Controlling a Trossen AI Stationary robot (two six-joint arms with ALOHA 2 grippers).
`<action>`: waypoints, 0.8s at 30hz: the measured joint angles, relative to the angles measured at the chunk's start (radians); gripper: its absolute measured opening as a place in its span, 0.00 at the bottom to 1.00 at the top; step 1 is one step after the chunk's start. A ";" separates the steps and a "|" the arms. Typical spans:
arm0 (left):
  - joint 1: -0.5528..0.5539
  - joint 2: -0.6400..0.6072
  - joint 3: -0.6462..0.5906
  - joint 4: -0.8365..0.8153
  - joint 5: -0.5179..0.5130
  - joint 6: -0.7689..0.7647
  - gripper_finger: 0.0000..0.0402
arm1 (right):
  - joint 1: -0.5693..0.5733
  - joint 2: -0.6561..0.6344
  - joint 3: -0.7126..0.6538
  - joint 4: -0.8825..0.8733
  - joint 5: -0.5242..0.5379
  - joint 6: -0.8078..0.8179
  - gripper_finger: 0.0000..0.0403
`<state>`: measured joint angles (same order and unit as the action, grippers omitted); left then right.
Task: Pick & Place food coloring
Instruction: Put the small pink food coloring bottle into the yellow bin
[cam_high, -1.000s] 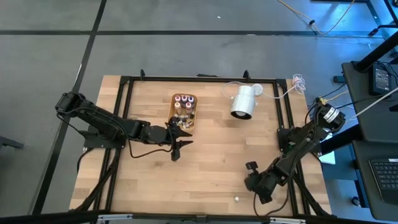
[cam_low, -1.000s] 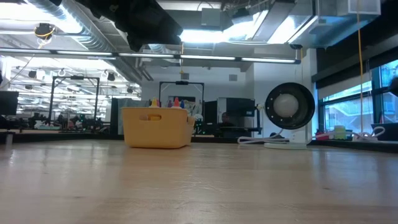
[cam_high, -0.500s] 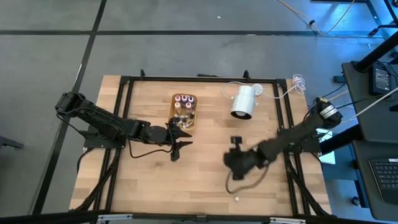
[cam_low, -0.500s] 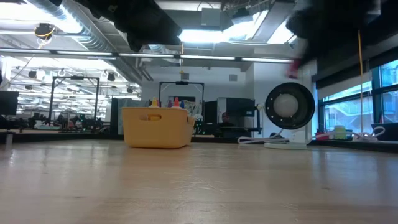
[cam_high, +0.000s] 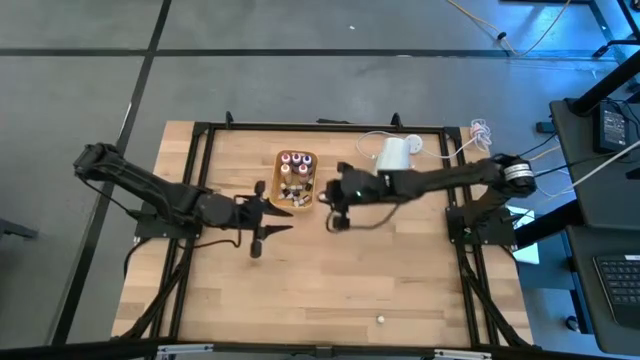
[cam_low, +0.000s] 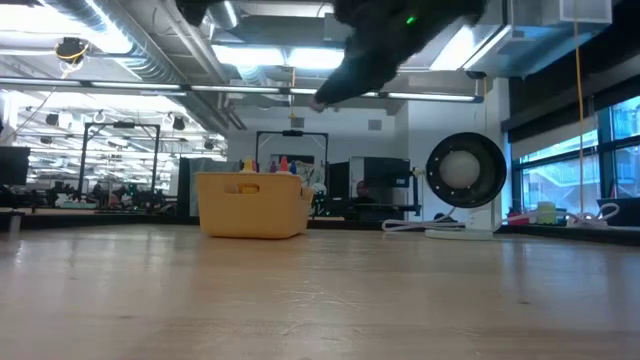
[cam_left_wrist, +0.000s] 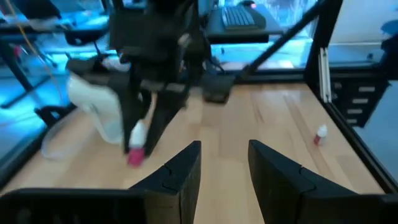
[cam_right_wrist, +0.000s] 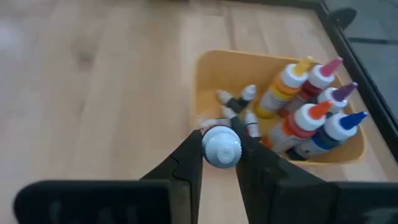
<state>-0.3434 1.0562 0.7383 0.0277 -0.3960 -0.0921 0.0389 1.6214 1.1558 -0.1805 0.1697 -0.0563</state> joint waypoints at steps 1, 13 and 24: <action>-0.004 -0.011 0.000 0.000 -0.007 0.009 0.32 | -0.025 0.014 0.006 0.015 -0.023 -0.004 0.20; -0.004 -0.020 0.000 -0.005 -0.010 0.026 0.32 | -0.164 0.339 0.289 -0.118 -0.094 -0.047 0.20; -0.004 -0.020 0.000 -0.020 -0.010 0.027 0.33 | -0.185 0.469 0.345 -0.156 -0.096 -0.080 0.21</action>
<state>-0.3473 1.0359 0.7387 0.0078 -0.4062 -0.0654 -0.1466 2.0903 1.5009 -0.3366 0.0734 -0.1365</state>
